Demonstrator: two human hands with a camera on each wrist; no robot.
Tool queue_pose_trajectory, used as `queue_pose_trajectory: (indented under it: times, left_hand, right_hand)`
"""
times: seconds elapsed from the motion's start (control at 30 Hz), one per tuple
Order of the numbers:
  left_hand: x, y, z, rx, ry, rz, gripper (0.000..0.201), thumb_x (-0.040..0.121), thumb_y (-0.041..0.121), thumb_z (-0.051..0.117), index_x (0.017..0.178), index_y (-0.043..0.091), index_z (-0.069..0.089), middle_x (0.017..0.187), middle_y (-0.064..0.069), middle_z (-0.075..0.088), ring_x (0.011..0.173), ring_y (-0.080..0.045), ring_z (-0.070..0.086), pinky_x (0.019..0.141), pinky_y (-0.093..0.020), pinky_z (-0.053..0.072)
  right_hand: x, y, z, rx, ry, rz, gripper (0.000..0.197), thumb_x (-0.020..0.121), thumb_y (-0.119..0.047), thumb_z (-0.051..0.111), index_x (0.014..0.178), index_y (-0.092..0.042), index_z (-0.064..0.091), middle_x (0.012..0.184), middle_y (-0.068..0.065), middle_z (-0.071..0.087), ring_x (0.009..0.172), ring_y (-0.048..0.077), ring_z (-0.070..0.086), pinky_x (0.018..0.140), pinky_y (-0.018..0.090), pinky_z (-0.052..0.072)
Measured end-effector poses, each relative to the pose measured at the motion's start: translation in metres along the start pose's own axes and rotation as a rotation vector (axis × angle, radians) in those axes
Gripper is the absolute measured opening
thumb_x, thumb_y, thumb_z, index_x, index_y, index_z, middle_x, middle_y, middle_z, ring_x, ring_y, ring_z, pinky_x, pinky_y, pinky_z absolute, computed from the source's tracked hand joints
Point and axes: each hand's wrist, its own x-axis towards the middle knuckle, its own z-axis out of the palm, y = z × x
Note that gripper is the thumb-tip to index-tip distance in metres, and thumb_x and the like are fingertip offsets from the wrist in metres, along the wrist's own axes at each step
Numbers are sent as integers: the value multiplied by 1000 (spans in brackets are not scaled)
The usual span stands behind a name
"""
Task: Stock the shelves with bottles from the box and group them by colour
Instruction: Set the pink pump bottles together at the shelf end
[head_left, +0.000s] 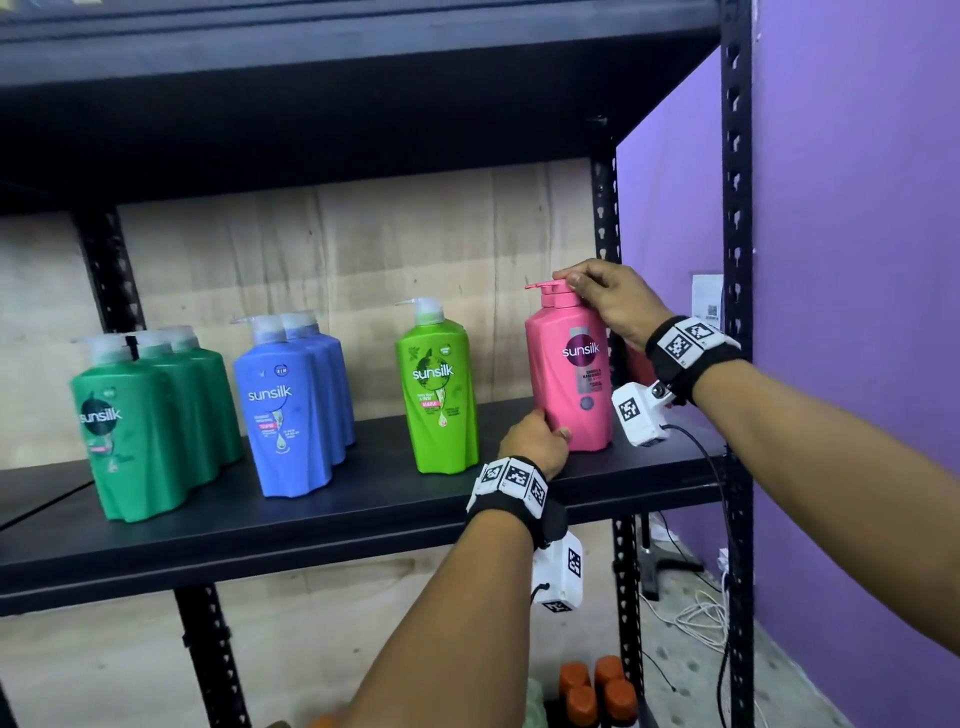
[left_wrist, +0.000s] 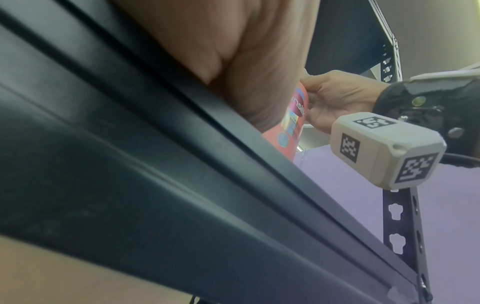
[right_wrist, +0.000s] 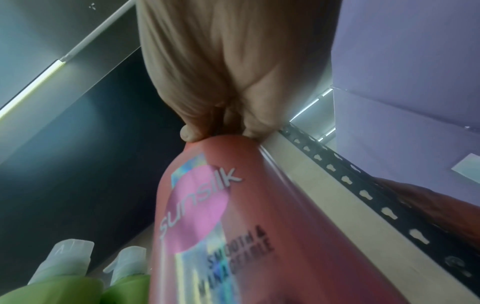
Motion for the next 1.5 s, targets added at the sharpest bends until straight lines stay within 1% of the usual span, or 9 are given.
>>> queue_pose_trajectory:
  times: [0.13,0.43,0.63,0.77,0.87,1.1,1.3,1.4,1.5]
  left_hand:
    - [0,0,0,-23,3,-16,43,99,35,58,137,17,55,137,-6,62,127,-30,57,109,-37,44]
    - [-2,0,1,-24,14,-19,43,98,35,58,136,15,57,136,-10,63,126,-33,57,107,-36,45]
    - [-2,-2,2,-48,46,-24,44,96,38,62,134,16,61,133,-8,65,125,-31,58,106,-34,46]
    - [-8,0,0,-66,77,-5,39,95,36,63,126,14,65,127,-9,68,121,-31,60,103,-33,48]
    - [-12,2,-2,-52,66,-3,40,97,36,61,129,12,64,129,-11,67,124,-31,58,105,-35,46]
    - [-11,2,-1,9,57,-2,40,97,34,63,130,11,62,129,-11,66,123,-31,58,106,-39,47]
    - [-11,2,-2,7,62,-1,41,96,34,65,130,11,62,129,-11,66,122,-31,59,105,-39,47]
    - [-11,3,-3,-17,69,-17,43,95,34,66,131,11,62,130,-11,65,122,-30,59,105,-38,47]
    - [-10,3,-3,-35,76,-30,43,95,33,66,132,11,62,131,-11,65,123,-30,59,105,-37,47]
  right_hand:
    - [0,1,0,44,0,6,21,103,-18,57,116,-8,70,113,2,72,100,7,65,97,28,52]
    - [1,3,-2,103,-33,18,21,104,-17,56,117,-6,68,108,1,71,96,8,64,92,27,51]
    - [1,-1,-7,120,-75,62,28,102,-18,59,121,0,67,121,10,70,108,16,64,100,31,51]
    - [-4,-1,-5,103,-26,41,25,101,-19,62,120,-7,70,108,-1,73,97,6,66,90,20,52]
    - [-3,-3,-3,83,9,34,18,99,-19,64,114,-13,72,103,-5,74,97,6,66,86,16,52]
    - [1,-4,-4,-32,15,17,7,97,-25,68,96,-27,74,114,-5,75,111,13,68,102,33,53]
    - [0,-4,-2,-59,39,11,7,96,-28,68,94,-31,74,111,-6,75,110,12,68,104,37,52]
    - [-5,-7,-3,-102,12,4,8,99,-31,64,102,-32,71,115,-7,73,112,12,66,104,37,51]
    - [-23,-4,-5,-232,-50,68,38,100,-49,56,137,-43,53,121,-12,64,110,11,63,93,27,49]
